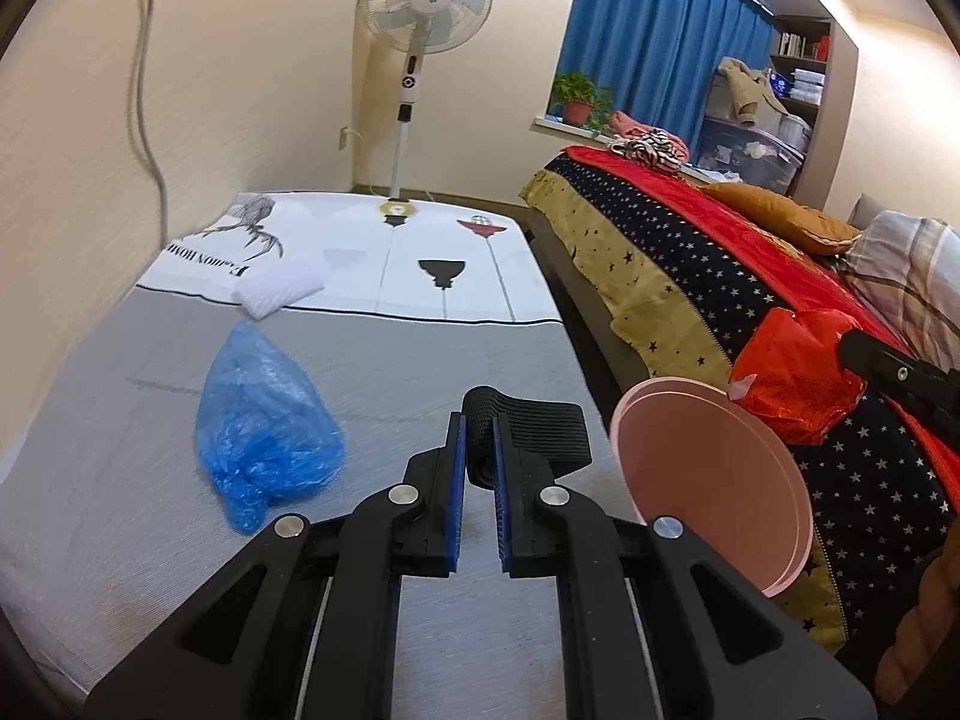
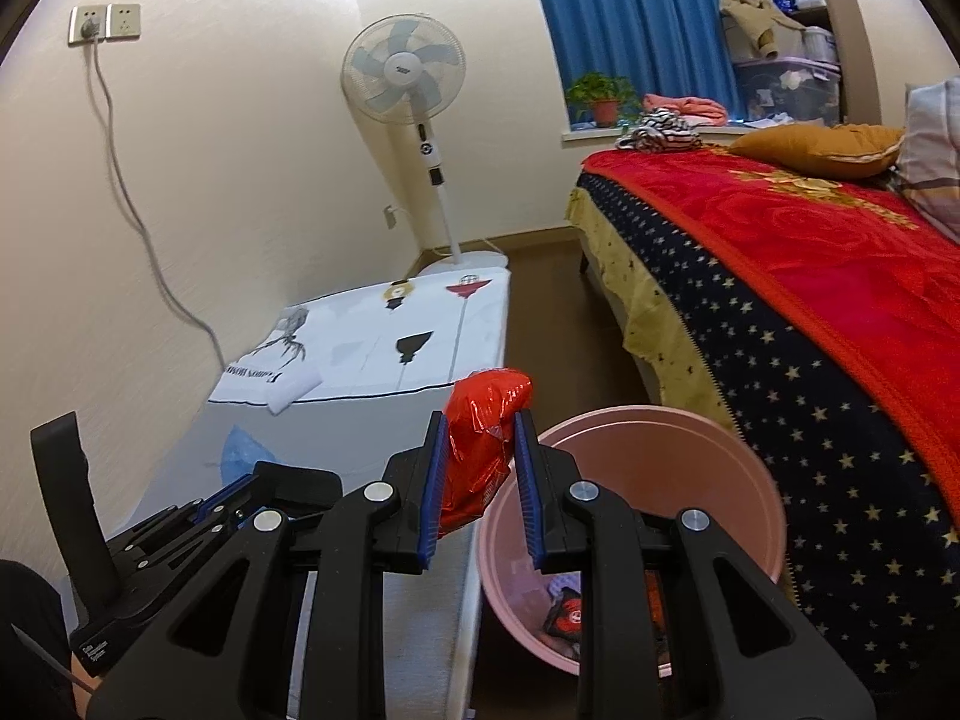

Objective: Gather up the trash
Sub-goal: 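Hold the red bag and black strap over the pink bin with both grippers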

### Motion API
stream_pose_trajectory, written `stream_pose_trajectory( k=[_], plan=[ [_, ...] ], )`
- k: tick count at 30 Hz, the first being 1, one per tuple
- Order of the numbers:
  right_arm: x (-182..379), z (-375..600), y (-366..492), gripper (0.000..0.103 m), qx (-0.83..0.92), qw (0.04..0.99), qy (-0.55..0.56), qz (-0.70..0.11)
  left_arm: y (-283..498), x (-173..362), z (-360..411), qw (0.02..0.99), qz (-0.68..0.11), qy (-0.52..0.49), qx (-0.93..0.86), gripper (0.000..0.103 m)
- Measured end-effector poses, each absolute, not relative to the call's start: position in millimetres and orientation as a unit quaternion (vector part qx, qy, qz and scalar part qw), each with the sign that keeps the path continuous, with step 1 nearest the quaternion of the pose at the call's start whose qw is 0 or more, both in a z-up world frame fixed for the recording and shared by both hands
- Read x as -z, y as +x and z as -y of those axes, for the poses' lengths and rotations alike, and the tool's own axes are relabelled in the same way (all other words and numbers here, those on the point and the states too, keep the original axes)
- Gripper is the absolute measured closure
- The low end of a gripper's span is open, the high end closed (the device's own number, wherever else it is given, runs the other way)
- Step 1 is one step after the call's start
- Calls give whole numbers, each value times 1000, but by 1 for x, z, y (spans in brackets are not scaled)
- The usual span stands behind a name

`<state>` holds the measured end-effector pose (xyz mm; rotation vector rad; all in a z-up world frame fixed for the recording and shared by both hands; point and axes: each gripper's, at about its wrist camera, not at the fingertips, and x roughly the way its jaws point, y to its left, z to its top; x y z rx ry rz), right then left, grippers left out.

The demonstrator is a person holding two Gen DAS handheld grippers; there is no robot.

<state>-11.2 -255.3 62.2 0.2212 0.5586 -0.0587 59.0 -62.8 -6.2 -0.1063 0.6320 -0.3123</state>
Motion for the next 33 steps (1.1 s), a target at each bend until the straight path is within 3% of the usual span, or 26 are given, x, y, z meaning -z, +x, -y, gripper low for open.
stream_pose_trajectory(
  k=[33],
  plan=[
    [-71,326,-32,80,171,944,131,-251,61,4,164,925,-290,-9,247,94]
  ],
)
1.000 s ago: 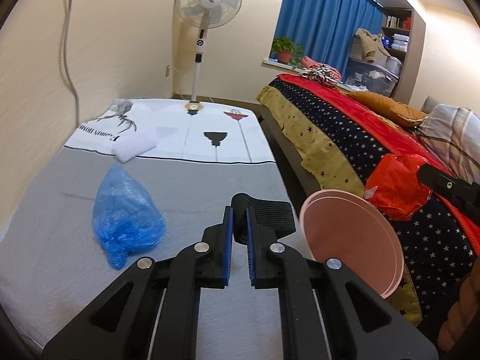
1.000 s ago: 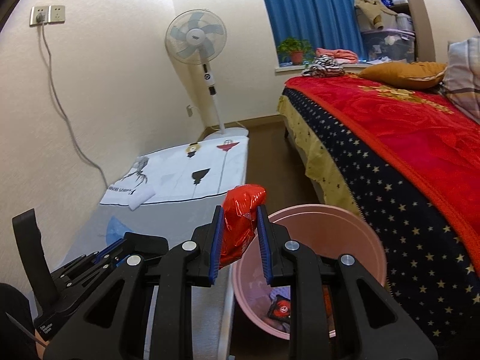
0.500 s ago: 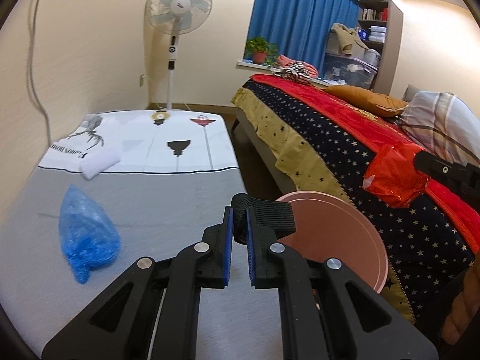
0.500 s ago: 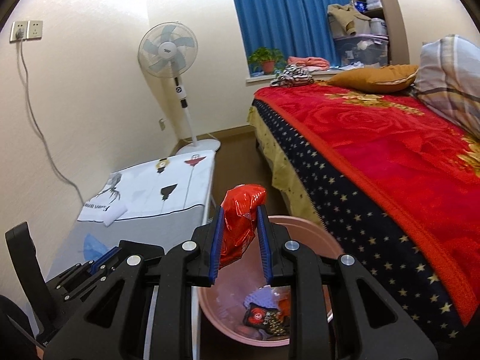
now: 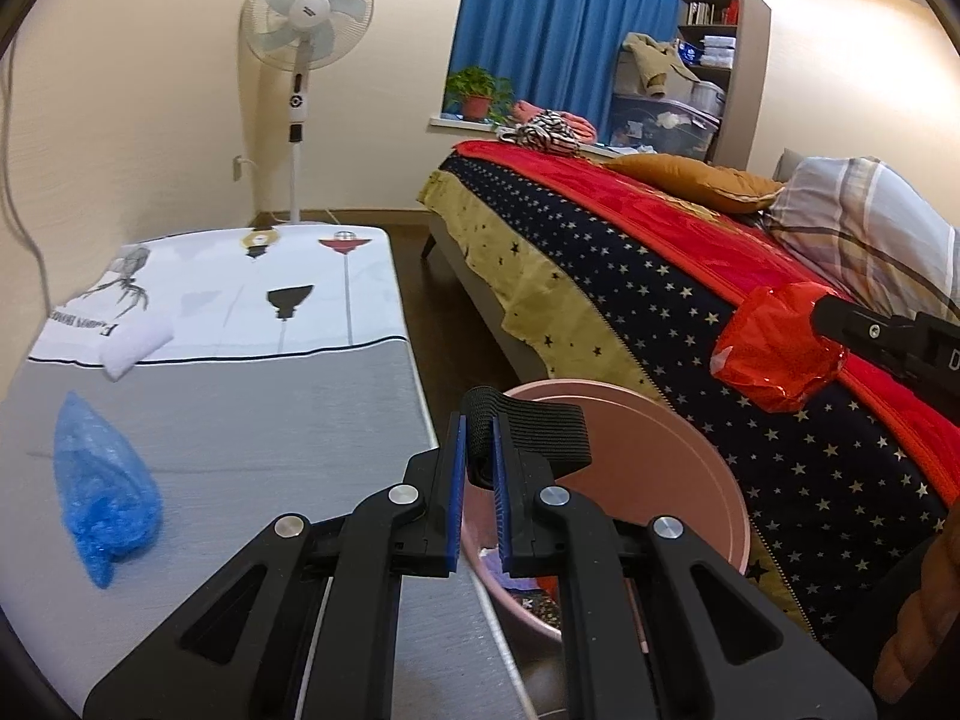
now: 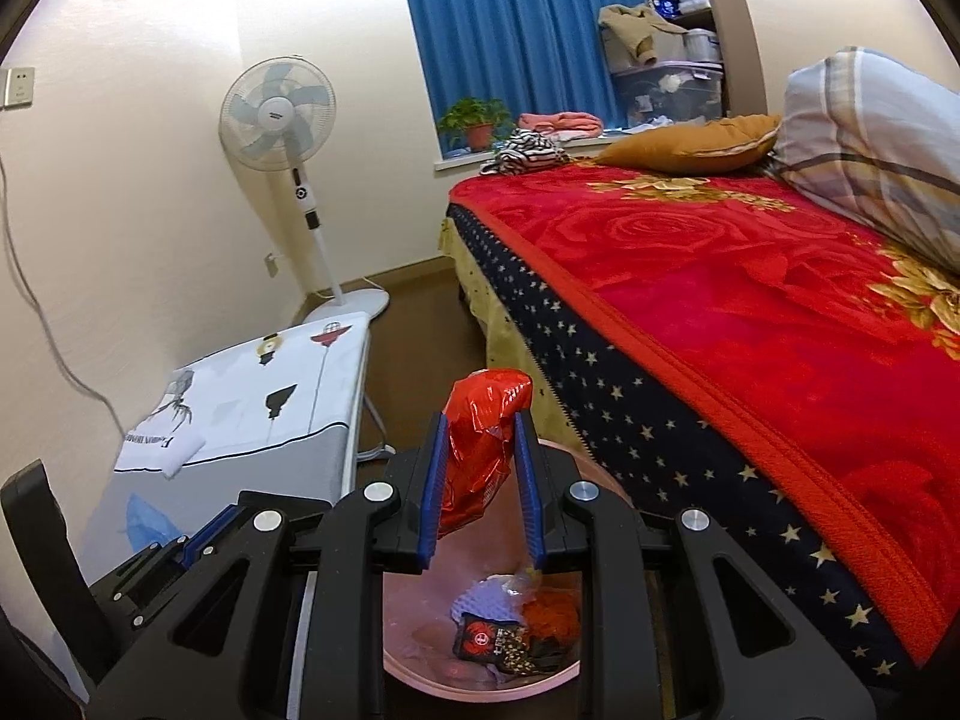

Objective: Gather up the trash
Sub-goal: 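Hold the red bag and black strap over the pink bin with both grippers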

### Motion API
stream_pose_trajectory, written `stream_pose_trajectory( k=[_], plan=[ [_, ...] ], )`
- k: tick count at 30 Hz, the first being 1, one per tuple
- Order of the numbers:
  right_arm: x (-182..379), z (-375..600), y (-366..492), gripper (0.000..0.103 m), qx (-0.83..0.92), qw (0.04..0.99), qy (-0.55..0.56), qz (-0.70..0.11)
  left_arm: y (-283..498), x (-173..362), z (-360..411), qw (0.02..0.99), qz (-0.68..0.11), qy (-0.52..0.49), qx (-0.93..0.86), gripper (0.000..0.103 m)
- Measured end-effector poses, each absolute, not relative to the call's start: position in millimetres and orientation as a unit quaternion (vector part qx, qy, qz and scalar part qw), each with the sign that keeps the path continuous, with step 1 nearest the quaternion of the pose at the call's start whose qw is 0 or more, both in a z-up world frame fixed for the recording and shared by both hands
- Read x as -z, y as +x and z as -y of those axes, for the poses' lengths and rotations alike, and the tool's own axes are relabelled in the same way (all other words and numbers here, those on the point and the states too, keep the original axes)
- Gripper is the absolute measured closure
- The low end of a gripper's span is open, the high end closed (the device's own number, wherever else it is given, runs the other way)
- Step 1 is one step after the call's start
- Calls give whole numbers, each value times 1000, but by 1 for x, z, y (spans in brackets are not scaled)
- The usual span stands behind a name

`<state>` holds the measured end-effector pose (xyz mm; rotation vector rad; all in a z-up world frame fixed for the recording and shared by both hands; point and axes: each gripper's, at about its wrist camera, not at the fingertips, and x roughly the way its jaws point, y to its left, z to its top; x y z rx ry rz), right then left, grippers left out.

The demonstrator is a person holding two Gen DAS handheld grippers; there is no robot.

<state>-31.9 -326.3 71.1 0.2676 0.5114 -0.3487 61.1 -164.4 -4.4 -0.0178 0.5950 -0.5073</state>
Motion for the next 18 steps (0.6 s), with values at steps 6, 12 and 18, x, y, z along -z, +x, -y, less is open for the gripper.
stream_pose_trajectory(
  k=[6,12,18],
  plan=[
    [-67,331,-30,80,182,941,130,-256,63,11,173,920,-297,-7,257,94],
    [-61,331,-24,80,185,938,127,-264,66,17,179,914,-306,-8,265,94],
    [-60,328,-21,80,189,938,115,-268,68,21,186,911,-311,-8,271,94]
  ],
)
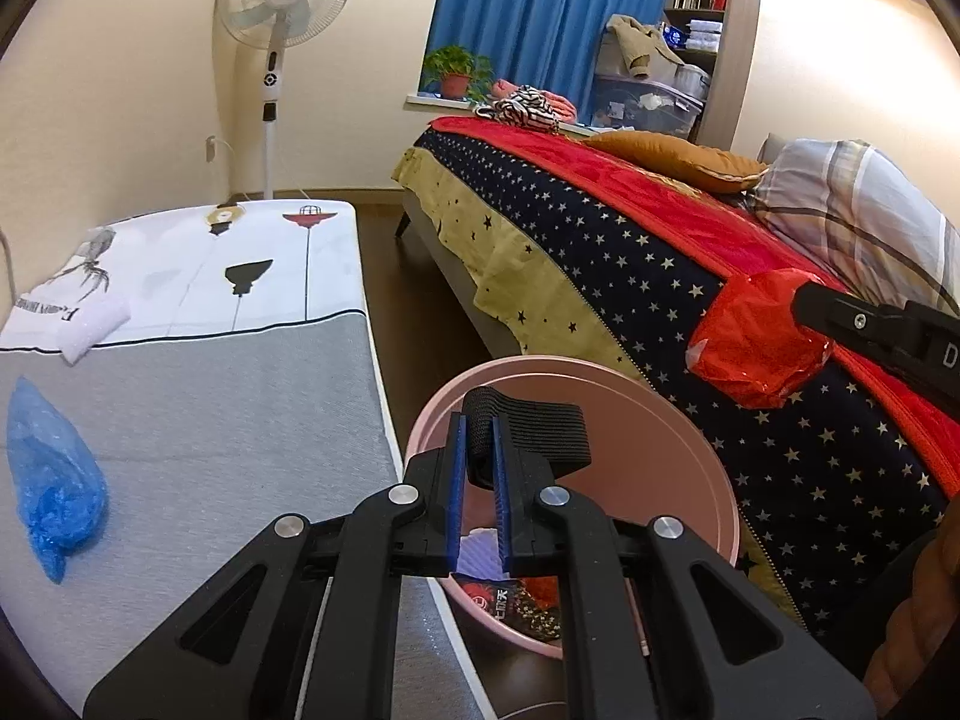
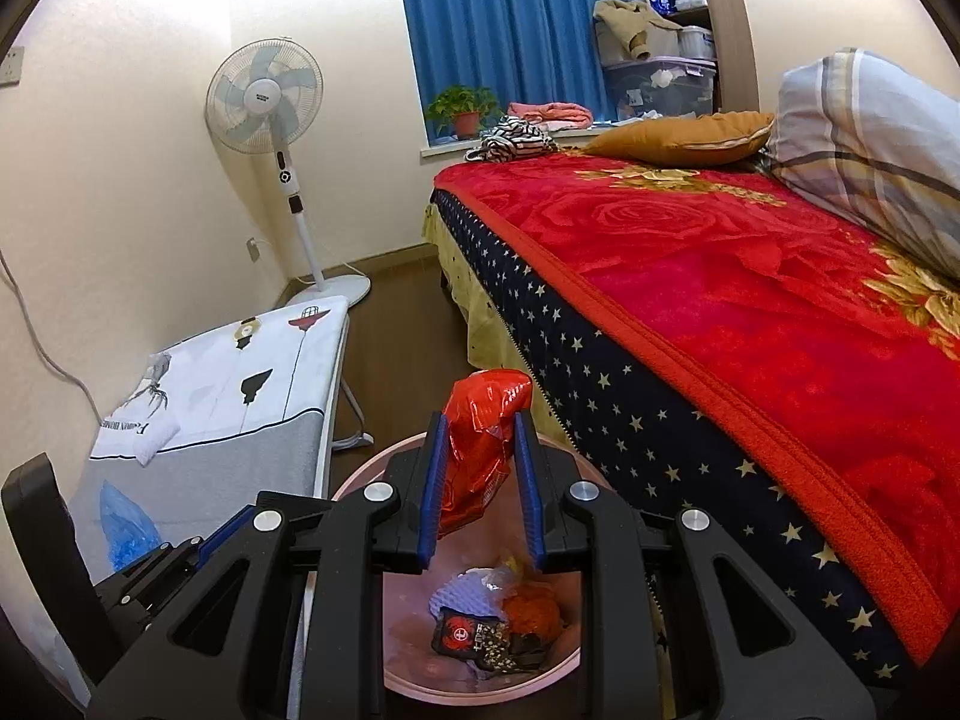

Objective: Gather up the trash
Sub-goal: 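Hold the red bag and black strap over the pink bin with both grippers, then open both grippers to drop the red bag and strap into the bin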

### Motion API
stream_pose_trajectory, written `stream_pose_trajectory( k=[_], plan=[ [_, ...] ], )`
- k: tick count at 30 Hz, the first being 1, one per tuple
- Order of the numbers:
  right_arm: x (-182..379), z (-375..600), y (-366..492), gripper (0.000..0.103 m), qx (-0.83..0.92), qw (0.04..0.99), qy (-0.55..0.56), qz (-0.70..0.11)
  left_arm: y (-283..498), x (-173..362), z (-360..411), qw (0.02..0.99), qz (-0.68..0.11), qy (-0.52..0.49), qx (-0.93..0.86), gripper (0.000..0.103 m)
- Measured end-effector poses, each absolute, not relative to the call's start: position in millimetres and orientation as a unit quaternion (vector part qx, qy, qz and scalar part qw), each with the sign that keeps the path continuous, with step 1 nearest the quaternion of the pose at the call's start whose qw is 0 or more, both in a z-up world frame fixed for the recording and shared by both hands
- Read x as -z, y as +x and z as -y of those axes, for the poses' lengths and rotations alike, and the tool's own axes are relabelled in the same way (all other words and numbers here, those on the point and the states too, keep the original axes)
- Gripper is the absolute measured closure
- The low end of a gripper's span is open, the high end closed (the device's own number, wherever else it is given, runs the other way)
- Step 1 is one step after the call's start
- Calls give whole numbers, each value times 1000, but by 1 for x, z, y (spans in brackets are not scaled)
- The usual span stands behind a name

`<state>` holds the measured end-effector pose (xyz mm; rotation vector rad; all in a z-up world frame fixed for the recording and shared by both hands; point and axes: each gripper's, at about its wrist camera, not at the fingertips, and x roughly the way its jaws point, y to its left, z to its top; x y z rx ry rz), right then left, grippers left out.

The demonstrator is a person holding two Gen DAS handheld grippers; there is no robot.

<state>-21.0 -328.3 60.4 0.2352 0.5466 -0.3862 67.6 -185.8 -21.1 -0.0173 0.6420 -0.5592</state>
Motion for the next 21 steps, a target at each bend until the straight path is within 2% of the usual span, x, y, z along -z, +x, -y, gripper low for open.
stream_pose_trajectory(
  k=[12,14,15,16,17,21],
  plan=[
    [-58,327,-20,79,193,936,114,-271,68,24,192,908,-315,-10,277,94],
    [-57,328,-20,73,198,935,115,-272,67,24,192,905,-315,-14,286,93],
    [-57,328,-20,67,202,934,115,-272,67,24,192,904,-314,-15,288,91],
    [-57,328,-21,51,206,933,115,-271,67,24,193,903,-315,-17,291,84],
    [-57,328,-22,46,209,933,115,-269,68,24,193,902,-316,-16,292,73],
    [-56,329,-23,46,207,933,117,-270,68,24,185,907,-315,-13,280,71]
  ],
)
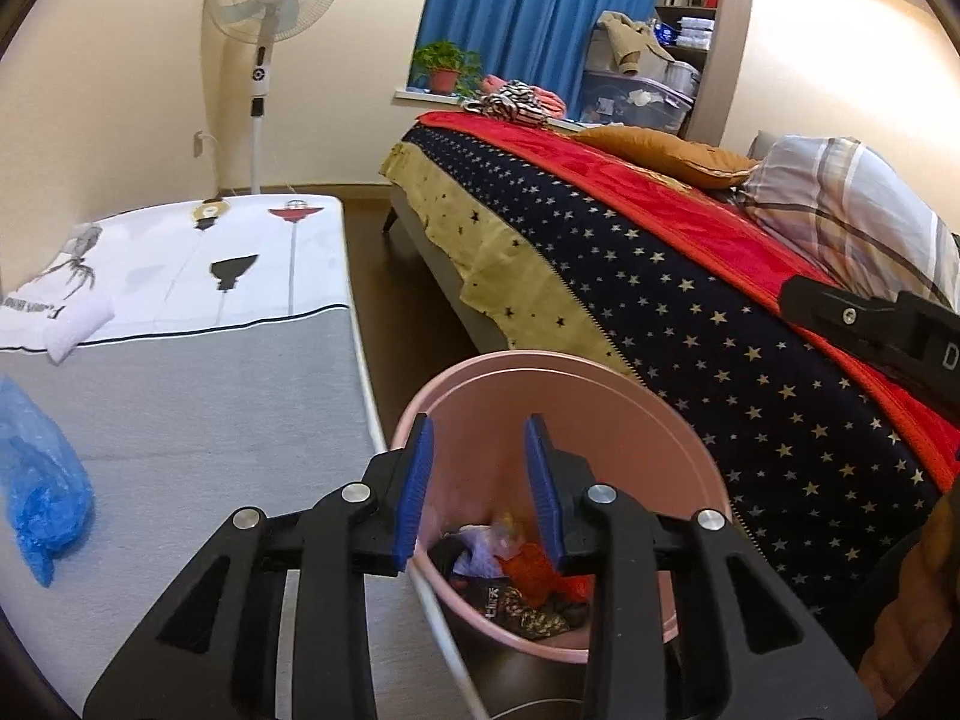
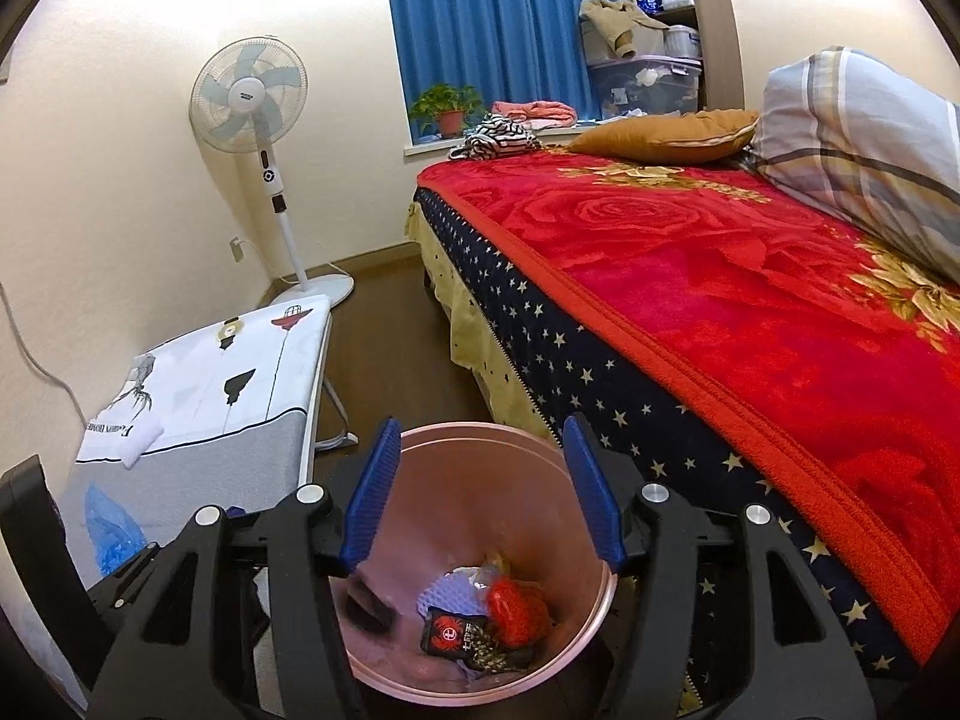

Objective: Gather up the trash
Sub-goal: 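Open both grippers to drop the red bag and strap into the bin, then move the left gripper to the blue plastic bag and grasp it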

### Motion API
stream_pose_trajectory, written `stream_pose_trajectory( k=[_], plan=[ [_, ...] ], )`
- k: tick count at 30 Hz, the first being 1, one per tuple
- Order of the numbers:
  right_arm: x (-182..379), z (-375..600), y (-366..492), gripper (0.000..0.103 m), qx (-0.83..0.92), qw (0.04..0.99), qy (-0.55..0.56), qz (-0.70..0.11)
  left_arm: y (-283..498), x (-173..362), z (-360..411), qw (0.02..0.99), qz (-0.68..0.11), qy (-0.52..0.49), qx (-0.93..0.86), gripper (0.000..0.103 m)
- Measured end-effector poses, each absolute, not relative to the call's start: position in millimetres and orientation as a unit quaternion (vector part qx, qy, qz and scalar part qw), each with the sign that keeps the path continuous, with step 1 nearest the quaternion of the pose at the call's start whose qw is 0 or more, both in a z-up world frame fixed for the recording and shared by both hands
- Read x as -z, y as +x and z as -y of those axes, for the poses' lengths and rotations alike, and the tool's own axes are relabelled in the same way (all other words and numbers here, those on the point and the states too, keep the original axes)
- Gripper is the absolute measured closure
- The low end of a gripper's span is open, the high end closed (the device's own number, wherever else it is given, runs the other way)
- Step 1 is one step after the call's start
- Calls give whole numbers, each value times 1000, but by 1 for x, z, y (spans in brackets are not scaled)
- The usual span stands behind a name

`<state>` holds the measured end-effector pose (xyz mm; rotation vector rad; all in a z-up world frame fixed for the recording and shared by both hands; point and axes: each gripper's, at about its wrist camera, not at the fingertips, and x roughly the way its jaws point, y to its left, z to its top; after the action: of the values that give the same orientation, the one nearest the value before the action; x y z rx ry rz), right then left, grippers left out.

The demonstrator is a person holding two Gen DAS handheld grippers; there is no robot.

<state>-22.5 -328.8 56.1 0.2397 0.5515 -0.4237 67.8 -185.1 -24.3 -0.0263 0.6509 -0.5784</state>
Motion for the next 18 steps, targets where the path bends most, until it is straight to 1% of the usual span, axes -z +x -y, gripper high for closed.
stream_pose_trajectory(
  k=[6,18],
  plan=[
    [-58,318,-23,46,185,940,113,-263,67,18,157,924,-305,-17,230,71],
    [-59,270,-12,46,107,956,104,-253,69,12,69,951,-292,-50,92,71]
  ],
)
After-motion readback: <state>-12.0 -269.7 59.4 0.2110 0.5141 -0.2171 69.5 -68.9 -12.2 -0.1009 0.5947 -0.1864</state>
